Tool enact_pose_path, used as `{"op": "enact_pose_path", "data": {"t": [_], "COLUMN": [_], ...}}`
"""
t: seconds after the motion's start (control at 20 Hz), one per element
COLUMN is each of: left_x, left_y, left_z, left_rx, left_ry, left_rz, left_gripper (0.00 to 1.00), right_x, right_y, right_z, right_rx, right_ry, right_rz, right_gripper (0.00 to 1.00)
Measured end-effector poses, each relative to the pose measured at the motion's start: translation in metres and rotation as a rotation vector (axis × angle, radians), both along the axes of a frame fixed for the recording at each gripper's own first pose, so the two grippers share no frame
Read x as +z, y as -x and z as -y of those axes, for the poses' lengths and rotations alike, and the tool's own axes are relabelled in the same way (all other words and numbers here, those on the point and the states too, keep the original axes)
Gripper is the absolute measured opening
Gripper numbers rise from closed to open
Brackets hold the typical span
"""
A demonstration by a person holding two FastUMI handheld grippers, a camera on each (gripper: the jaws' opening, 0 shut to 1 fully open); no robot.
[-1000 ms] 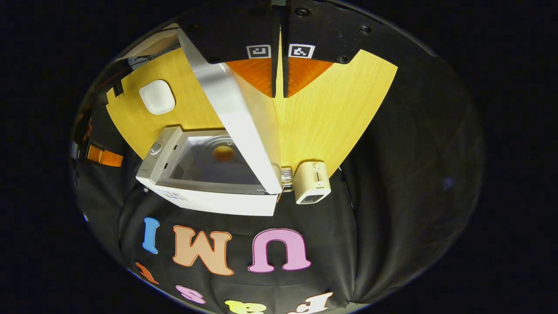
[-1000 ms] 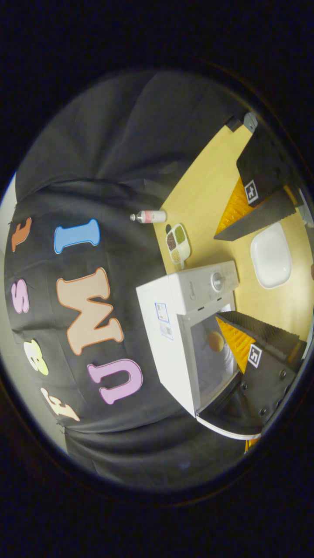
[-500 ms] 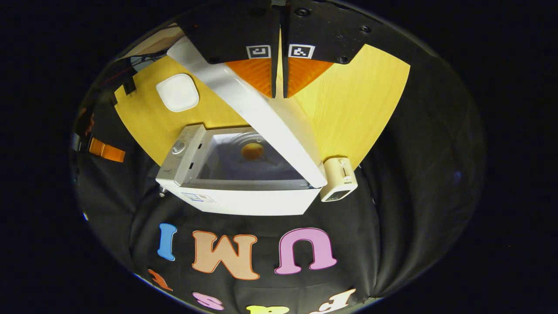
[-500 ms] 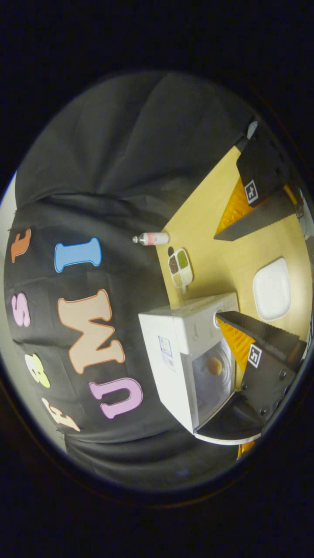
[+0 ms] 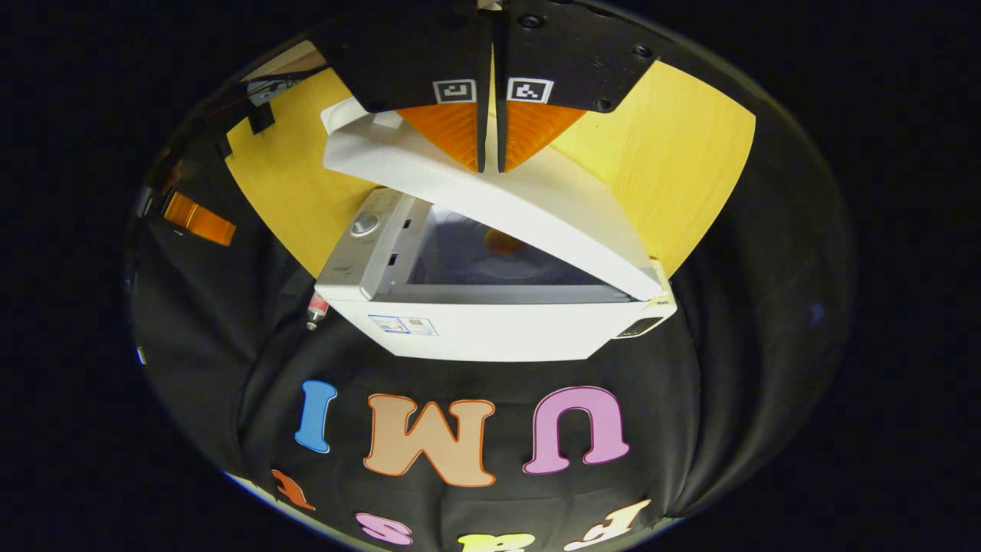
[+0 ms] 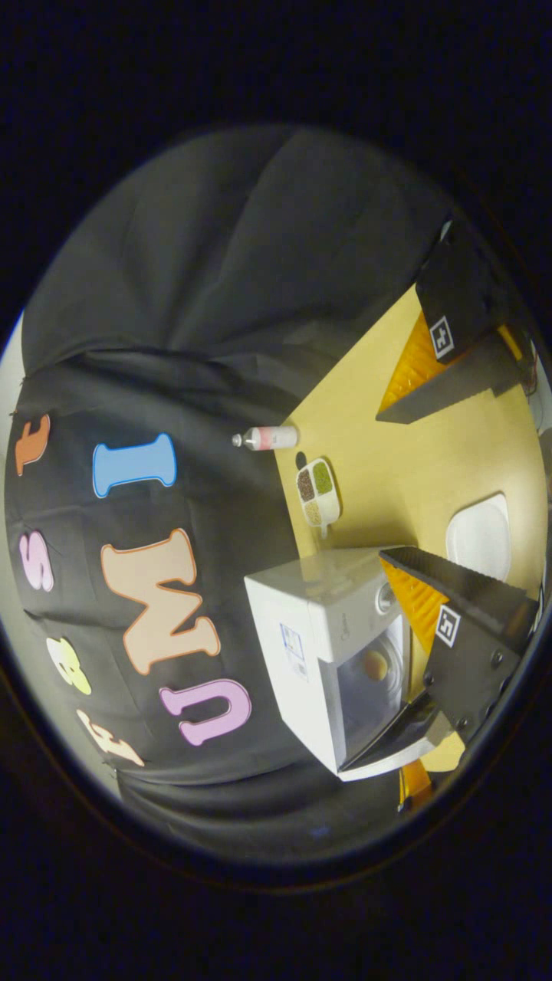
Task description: Open the microwave oven with the left hand, put the food in, and close the microwave oven.
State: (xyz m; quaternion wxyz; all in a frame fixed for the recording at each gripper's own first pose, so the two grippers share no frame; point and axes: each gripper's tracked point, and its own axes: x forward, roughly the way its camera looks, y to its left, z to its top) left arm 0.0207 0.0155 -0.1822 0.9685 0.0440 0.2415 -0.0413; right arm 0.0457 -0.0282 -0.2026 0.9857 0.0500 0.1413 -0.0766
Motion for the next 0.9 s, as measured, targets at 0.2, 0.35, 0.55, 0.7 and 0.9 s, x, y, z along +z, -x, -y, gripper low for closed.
{"op": "enact_pose_path", "data": {"t": [0.2,0.35,0.55,0.7,0.9], "left_x": [0.002,0.006,0.008,0.006,0.005], "left_y": [-0.013,-0.023,-0.039,-0.048,-0.06], "left_z": [0.028,0.042,0.07,0.081,0.088], "left_rx": [-0.022,-0.03,-0.055,-0.046,-0.032], "left_ry": [0.03,0.047,0.114,0.141,0.163], "left_rz": [0.016,0.031,0.058,0.07,0.078], "left_gripper": [0.01,0.0,0.01,0.0,0.0], "right_x": [0.001,-0.003,-0.01,-0.008,-0.014], "right_y": [0.004,0.007,0.01,0.007,0.004], "right_z": [0.013,0.021,0.025,0.028,0.023], "right_rx": [0.006,0.011,0.029,0.037,0.071], "right_ry": [0.008,0.027,0.018,0.021,0.027], "right_rz": [-0.009,-0.022,-0.031,-0.025,-0.04], "right_gripper": [1.0,1.0,1.0,1.0,1.0]}}
